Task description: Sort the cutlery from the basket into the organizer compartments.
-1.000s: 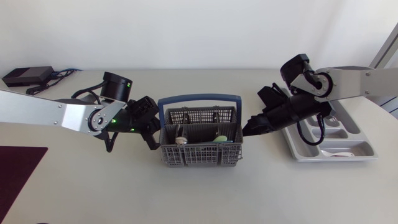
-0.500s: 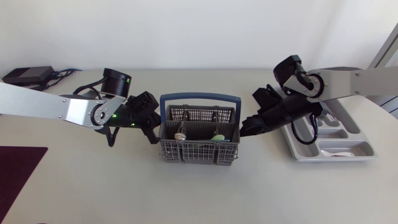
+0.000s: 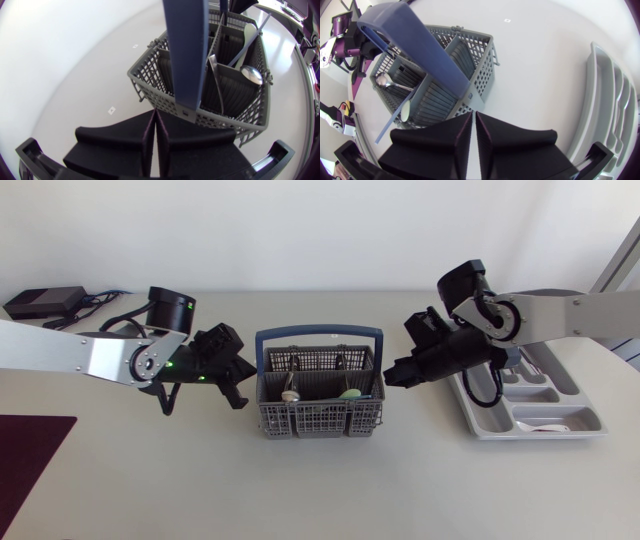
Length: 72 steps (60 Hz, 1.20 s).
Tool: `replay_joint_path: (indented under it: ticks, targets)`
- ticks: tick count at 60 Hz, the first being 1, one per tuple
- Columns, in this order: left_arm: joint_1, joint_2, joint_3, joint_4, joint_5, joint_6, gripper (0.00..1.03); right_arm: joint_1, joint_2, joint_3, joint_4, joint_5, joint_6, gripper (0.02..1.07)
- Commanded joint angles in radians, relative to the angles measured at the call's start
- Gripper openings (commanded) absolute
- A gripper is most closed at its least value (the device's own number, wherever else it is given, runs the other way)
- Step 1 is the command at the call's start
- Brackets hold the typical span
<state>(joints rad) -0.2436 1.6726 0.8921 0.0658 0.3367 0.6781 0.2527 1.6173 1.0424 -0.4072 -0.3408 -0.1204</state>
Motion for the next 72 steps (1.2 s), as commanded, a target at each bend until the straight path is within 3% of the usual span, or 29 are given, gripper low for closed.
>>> replay_joint_path:
  ticks: [1,16,26,51,72]
  targets:
    - [0.024,-0.076,-0.048,0.008,0.012,0.017,0.06,-0.006,-0.073,-0.051,0.013,0.019,-0.015,0.24]
    - [0.024,-0.301,-0.127,-0.046,0.01,0.017,0.23,-0.012,-0.232,-0.122,-0.008,0.029,-0.048,0.44]
    - [-0.074,-0.404,-0.137,-0.113,-0.019,0.017,0.33,-0.015,-0.323,-0.17,-0.03,0.029,-0.082,0.53]
    - [-0.39,-0.298,-0.027,-0.149,-0.18,0.008,0.39,-0.064,-0.502,-0.283,-0.058,-0.007,-0.165,0.53]
    - [-0.53,-0.123,0.093,-0.141,-0.251,0.02,0.39,-0.101,-0.54,-0.332,-0.058,-0.041,-0.2,0.53]
